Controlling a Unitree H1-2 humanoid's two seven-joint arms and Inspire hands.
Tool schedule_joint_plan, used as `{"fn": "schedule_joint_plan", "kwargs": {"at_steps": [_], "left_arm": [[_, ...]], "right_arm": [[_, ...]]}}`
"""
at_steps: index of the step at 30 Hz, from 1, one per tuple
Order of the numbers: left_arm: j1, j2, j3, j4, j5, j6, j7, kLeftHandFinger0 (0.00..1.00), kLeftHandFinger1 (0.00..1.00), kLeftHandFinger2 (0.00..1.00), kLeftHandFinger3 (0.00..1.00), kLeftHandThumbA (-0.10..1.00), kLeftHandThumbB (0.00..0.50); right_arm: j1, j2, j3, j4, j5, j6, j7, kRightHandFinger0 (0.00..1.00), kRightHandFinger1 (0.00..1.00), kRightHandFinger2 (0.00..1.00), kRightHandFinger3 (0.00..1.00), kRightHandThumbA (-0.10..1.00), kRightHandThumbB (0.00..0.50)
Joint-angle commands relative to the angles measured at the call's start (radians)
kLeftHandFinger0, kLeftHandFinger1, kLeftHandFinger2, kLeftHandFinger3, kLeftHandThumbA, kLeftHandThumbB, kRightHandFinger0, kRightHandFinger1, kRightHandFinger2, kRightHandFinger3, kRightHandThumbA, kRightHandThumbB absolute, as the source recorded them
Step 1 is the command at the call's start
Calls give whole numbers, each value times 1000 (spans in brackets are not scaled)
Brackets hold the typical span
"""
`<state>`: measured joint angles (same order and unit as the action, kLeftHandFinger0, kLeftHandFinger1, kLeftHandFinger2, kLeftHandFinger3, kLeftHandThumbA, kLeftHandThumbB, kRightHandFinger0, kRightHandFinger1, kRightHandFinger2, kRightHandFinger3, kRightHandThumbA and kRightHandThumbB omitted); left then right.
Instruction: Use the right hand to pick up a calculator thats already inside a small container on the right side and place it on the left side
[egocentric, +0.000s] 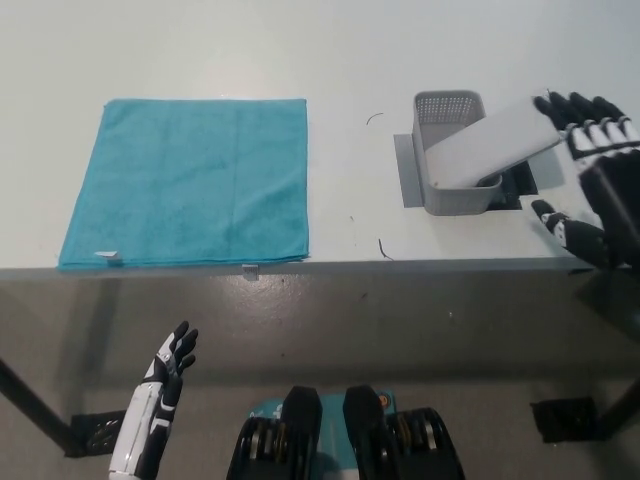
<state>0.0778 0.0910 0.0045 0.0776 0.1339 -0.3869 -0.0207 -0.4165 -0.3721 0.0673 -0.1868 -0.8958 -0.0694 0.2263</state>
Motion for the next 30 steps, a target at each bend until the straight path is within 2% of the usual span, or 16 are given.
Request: {"fn": "schedule_joint_plan", "kwargs": {"at_steps": [1, 5, 16, 19, 25, 26, 30], "left_arm": [[3, 10, 11, -12, 13, -75, 28, 1000, 1000, 1000, 1000, 1000, 59], [4, 9, 13, -10, 15, -77, 31, 1000, 1000, 1000, 1000, 1000, 67], [10, 7, 14, -8, 17, -75, 25, 1000, 1000, 1000, 1000, 1000, 62], [13, 8, 13, -6, 22, -74, 25, 1000, 1000, 1000, 1000, 1000, 70], [19, 11, 7, 0, 32, -81, 22, 1000, 1000, 1000, 1000, 1000, 59], [24, 10, 5, 0, 36, -83, 23, 1000, 1000, 1000, 1000, 1000, 63], [25, 10, -2, 6, 35, -83, 27, 1000, 1000, 1000, 1000, 1000, 58]], "right_arm": [[-184, -69, 82, 135, -283, 179, 194, 1000, 1000, 1000, 1000, 832, 500], [-230, -71, 119, 214, -303, 215, 195, 1000, 1000, 1000, 1000, 867, 500], [-296, -85, 180, 334, -317, 260, 138, 1000, 1000, 1000, 1000, 838, 500], [-311, -85, 192, 347, -323, 273, 138, 1000, 1000, 1000, 1000, 901, 500], [-339, -69, 210, 391, -315, 281, 95, 1000, 1000, 1000, 1000, 899, 500], [-342, -64, 212, 402, -306, 275, 84, 1000, 1000, 1000, 1000, 943, 500], [-358, -47, 227, 428, -307, 289, 89, 1000, 1000, 1000, 1000, 1000, 500]]}}
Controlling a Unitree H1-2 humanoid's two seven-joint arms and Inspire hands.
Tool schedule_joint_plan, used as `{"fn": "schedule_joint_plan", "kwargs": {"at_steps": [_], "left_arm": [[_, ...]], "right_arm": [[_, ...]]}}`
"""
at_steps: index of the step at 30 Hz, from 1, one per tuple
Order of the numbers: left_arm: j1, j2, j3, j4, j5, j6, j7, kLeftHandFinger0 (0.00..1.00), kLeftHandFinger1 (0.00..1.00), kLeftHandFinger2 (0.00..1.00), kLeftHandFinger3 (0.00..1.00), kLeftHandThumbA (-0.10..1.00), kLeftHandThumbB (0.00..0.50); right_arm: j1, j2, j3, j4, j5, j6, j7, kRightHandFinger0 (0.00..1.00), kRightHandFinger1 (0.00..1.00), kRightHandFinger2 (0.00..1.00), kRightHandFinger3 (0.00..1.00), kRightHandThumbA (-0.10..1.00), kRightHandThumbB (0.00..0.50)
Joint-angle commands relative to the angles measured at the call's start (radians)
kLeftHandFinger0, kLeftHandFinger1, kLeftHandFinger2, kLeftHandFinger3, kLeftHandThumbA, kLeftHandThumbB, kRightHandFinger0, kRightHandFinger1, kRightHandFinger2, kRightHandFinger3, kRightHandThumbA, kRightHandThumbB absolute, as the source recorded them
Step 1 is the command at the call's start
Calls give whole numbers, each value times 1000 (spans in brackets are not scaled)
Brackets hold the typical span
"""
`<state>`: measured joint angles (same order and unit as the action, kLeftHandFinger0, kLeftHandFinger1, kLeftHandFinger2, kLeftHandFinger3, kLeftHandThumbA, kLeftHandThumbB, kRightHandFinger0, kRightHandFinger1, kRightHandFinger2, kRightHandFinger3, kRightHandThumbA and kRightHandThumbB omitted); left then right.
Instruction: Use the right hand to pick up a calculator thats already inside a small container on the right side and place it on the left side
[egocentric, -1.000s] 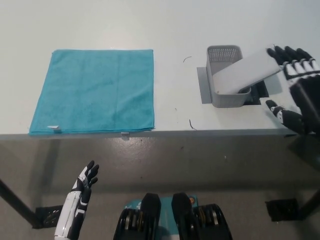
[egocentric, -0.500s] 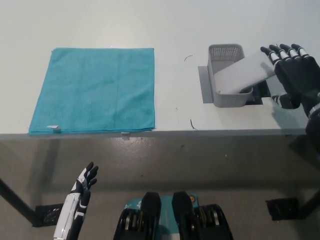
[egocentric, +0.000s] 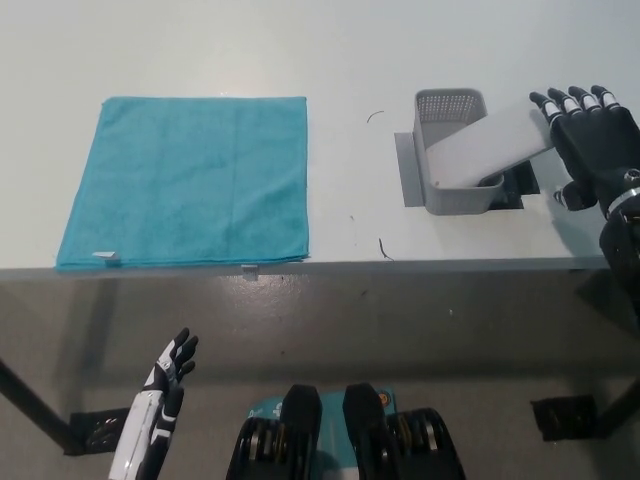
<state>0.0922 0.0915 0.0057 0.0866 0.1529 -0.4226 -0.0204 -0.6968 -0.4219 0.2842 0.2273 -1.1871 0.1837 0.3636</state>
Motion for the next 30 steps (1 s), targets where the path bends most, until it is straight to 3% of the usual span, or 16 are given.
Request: {"fn": "schedule_joint_plan", "kwargs": {"at_steps": [1, 18, 21, 23, 30], "left_arm": [[12, 10, -3, -3, 20, -47, 27, 1000, 1000, 1000, 1000, 1000, 67], [13, 15, -9, 17, 22, -47, 26, 1000, 1000, 1000, 1000, 1000, 75], [15, 15, -11, 14, 23, -47, 28, 1000, 1000, 1000, 1000, 1000, 53], [23, 15, -16, 11, 21, -47, 29, 1000, 1000, 1000, 1000, 1000, 36], [25, 17, -22, 15, 20, -47, 32, 1000, 1000, 1000, 1000, 1000, 44]], "right_arm": [[-80, 7, 15, 18, -19, 39, -47, 1000, 1000, 1000, 1000, 1000, 500], [-141, 36, 65, 133, -12, 44, -87, 1000, 1000, 1000, 1000, 1000, 500], [-156, 39, 77, 179, -10, 45, -100, 1000, 1000, 1000, 1000, 1000, 500], [-172, 45, 86, 237, -7, 44, -130, 1000, 1000, 1000, 1000, 1000, 500], [-229, 46, 95, 401, 28, 3, -250, 1000, 1000, 1000, 1000, 1000, 500]]}}
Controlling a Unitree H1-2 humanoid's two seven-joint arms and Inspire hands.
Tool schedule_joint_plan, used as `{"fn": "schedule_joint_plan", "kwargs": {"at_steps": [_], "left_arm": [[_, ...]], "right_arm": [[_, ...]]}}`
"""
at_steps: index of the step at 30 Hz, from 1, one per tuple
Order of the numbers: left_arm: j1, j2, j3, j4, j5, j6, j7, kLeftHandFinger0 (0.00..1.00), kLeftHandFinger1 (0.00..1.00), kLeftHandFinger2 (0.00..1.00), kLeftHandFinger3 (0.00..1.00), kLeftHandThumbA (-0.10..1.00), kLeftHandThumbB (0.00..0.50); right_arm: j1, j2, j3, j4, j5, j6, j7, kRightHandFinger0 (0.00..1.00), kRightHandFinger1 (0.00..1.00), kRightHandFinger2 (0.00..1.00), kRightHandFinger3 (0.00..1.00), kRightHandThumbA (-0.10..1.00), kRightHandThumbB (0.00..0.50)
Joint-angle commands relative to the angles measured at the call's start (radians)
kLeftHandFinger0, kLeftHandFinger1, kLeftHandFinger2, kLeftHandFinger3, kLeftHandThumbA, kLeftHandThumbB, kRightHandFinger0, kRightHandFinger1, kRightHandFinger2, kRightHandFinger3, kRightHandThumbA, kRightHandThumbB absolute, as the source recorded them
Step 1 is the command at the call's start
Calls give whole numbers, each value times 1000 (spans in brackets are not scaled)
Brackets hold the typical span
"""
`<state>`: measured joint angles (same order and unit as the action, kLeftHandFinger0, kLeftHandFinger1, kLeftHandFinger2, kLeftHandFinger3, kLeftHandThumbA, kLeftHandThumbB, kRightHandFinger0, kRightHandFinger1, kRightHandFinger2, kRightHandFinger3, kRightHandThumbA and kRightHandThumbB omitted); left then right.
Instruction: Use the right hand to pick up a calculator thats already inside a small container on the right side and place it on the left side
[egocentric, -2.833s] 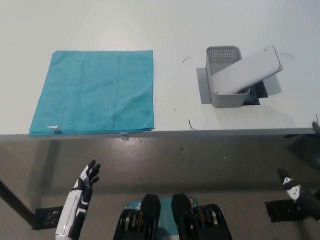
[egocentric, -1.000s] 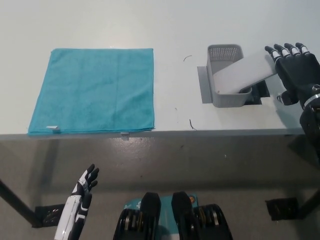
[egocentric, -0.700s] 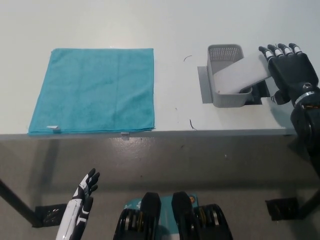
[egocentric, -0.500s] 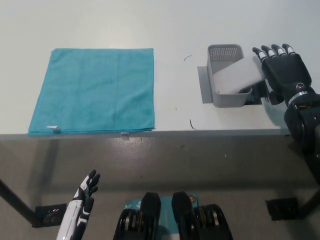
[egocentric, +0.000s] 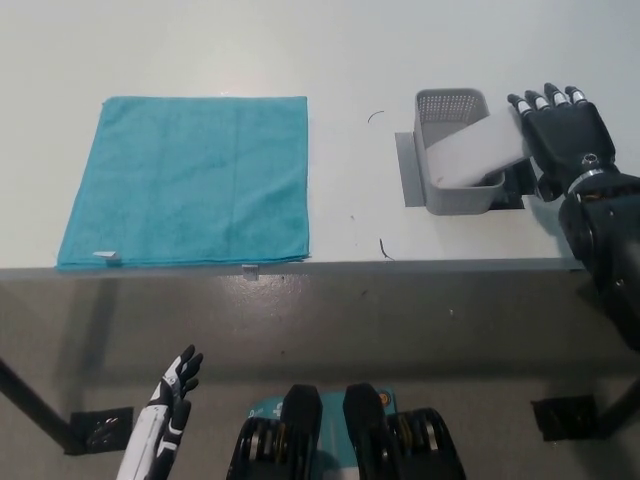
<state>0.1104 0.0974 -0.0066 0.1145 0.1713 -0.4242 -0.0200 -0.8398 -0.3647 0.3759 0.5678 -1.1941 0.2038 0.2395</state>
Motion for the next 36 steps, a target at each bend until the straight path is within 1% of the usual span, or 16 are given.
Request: {"fn": "schedule_joint_plan", "kwargs": {"at_steps": [1, 4, 5, 6, 7, 8, 9, 11, 13, 15, 19, 23, 25, 28, 31, 36], "left_arm": [[7, 11, -10, -13, 1, -46, 32, 1000, 1000, 1000, 1000, 1000, 46], [5, 15, -13, -8, 5, -46, 27, 1000, 1000, 1000, 1000, 1000, 55], [7, 12, -13, -10, 8, -46, 27, 1000, 1000, 1000, 1000, 1000, 50], [10, 11, -15, -12, 15, -46, 29, 1000, 1000, 1000, 1000, 1000, 49], [11, 12, -18, -13, 15, -46, 30, 1000, 1000, 1000, 1000, 1000, 41], [12, 11, -19, -14, 13, -46, 28, 1000, 1000, 1000, 1000, 1000, 41], [11, 12, -18, -15, 13, -46, 26, 1000, 1000, 1000, 1000, 1000, 41], [7, 14, -18, -9, 16, -46, 31, 1000, 1000, 1000, 1000, 1000, 38], [4, 15, -15, -9, 15, -46, 30, 1000, 1000, 1000, 1000, 1000, 26], [2, 15, -16, -9, 18, -46, 29, 1000, 1000, 1000, 1000, 1000, 30], [4, 17, -18, -15, 17, -46, 20, 1000, 1000, 1000, 1000, 1000, 19], [3, 20, -18, -14, 22, -46, 22, 1000, 1000, 1000, 1000, 1000, 7], [3, 20, -18, -12, 28, -46, 22, 1000, 1000, 1000, 1000, 1000, 12], [4, 20, -19, -13, 33, -46, 21, 1000, 1000, 1000, 1000, 1000, 11], [3, 21, -19, -11, 31, -46, 18, 1000, 1000, 1000, 1000, 1000, 11], [1, 22, -21, -9, 38, -46, 21, 1000, 1000, 1000, 1000, 1000, 6]], "right_arm": [[-94, -11, 8, 89, 39, -39, -172, 1000, 1000, 1000, 1000, 1000, 500], [-104, 3, -4, 199, 78, -144, -430, 1000, 1000, 1000, 1000, 683, 500], [-106, 7, 0, 252, 80, -192, -566, 838, 802, 767, 888, 512, 463], [-107, 9, 6, 285, 74, -212, -648, 667, 682, 692, 788, 471, 477], [-112, 10, 11, 320, 72, -243, -730, 392, 468, 503, 616, 306, 417], [-115, 18, 9, 366, 74, -285, -869, 78, 121, 254, 383, 43, 339], [-115, 20, 18, 388, 62, -309, -987, 3, 5, 136, 195, -94, 294], [-112, 24, 16, 379, 64, -332, -1052, 0, 38, 317, 191, -100, 201], [-122, 27, 15, 375, 66, -346, -1075, 0, 52, 451, 235, -100, 190], [-122, 29, -4, 364, 93, -384, -1078, 0, 79, 517, 388, -100, 191], [-116, 27, -34, 331, 128, -402, -1044, 0, 146, 577, 587, -100, 155], [-109, 35, -77, 314, 186, -440, -1016, 0, 164, 592, 604, -100, 119], [-110, 38, -94, 318, 205, -463, -1036, 0, 165, 584, 602, -100, 136], [-105, 49, -138, 300, 262, -502, -1009, 0, 229, 634, 683, -100, 109], [-101, 64, -194, 253, 330, -520, -969, 0, 211, 622, 665, -100, 147], [-127, 74, -264, 187, 428, -577, -884, 0, 206, 662, 660, -100, 116]]}}
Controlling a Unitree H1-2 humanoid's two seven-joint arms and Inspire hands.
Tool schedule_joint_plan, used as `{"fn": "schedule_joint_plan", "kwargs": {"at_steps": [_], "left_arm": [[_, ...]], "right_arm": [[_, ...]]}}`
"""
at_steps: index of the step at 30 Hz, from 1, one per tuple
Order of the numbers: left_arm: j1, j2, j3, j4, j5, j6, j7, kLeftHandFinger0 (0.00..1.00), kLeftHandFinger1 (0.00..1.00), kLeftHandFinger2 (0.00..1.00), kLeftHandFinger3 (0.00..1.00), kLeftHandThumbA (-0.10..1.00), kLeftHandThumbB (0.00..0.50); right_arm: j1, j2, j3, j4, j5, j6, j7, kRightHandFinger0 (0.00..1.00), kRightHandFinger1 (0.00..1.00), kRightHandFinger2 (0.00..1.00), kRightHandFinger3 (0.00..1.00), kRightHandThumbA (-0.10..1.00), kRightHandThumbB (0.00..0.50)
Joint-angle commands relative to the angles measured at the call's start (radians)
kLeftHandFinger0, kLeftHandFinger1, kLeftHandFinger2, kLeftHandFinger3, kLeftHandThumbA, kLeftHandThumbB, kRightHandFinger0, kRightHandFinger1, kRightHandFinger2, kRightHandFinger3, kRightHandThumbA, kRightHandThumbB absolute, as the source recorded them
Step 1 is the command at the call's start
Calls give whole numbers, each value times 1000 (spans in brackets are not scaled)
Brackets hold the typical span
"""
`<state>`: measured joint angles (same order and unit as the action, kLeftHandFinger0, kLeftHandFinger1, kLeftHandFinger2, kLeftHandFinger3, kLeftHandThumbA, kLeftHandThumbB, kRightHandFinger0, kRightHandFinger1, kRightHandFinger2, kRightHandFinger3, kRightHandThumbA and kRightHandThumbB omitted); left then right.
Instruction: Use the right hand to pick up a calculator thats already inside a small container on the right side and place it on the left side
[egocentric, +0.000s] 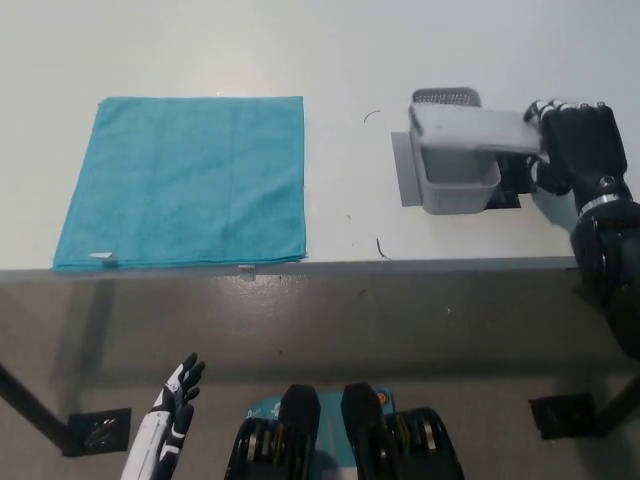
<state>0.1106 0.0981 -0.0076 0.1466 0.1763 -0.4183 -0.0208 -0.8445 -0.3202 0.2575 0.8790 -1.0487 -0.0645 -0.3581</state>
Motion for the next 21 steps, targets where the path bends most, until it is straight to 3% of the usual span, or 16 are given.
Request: {"fn": "schedule_joint_plan", "kwargs": {"at_steps": [1, 2, 6, 7, 8, 10, 12, 16, 18, 21], "left_arm": [[1, 21, -21, -43, 37, -52, 23, 1000, 1000, 1000, 1000, 1000, 1], [2, 19, -18, -46, 40, -52, 24, 1000, 1000, 1000, 1000, 1000, 0], [2, 20, -22, -46, 38, -52, 25, 1000, 1000, 1000, 1000, 1000, 0], [3, 20, -23, -45, 36, -52, 24, 1000, 1000, 1000, 1000, 1000, 0], [5, 20, -24, -43, 38, -52, 26, 1000, 1000, 1000, 1000, 1000, 0], [8, 18, -23, -46, 41, -52, 23, 1000, 1000, 1000, 1000, 1000, 0], [7, 18, -24, -45, 43, -52, 24, 1000, 1000, 1000, 1000, 1000, 0], [6, 21, -26, -41, 45, -52, 24, 1000, 1000, 1000, 1000, 1000, 1], [5, 22, -27, -43, 46, -52, 23, 1000, 1000, 1000, 1000, 1000, 0], [8, 23, -25, -46, 42, -52, 20, 1000, 1000, 1000, 1000, 1000, 0]], "right_arm": [[-125, 31, -161, -159, 302, -299, -254, 0, 237, 675, 702, -100, 112], [-136, 34, -175, -206, 310, -268, -220, 0, 253, 681, 728, -100, 136], [-171, 31, -191, -284, 292, -233, -185, 0, 226, 663, 689, -100, 148], [-186, 26, -189, -281, 279, -241, -191, 37, 207, 639, 626, -100, 159], [-191, 26, -191, -281, 279, -242, -185, 7, 168, 610, 568, -100, 169], [-205, 28, -196, -286, 293, -232, -157, 0, 11, 482, 394, -100, 186], [-217, 28, -201, -286, 311, -234, -134, 0, 0, 438, 351, -100, 216], [-241, 24, -190, -262, 309, -240, -137, 0, 0, 321, 117, -100, 254], [-241, 21, -184, -263, 308, -228, -131, 0, 0, 297, 7, -100, 244], [-242, 21, -178, -247, 306, -221, -132, 0, 0, 389, 0, -100, 230]]}}
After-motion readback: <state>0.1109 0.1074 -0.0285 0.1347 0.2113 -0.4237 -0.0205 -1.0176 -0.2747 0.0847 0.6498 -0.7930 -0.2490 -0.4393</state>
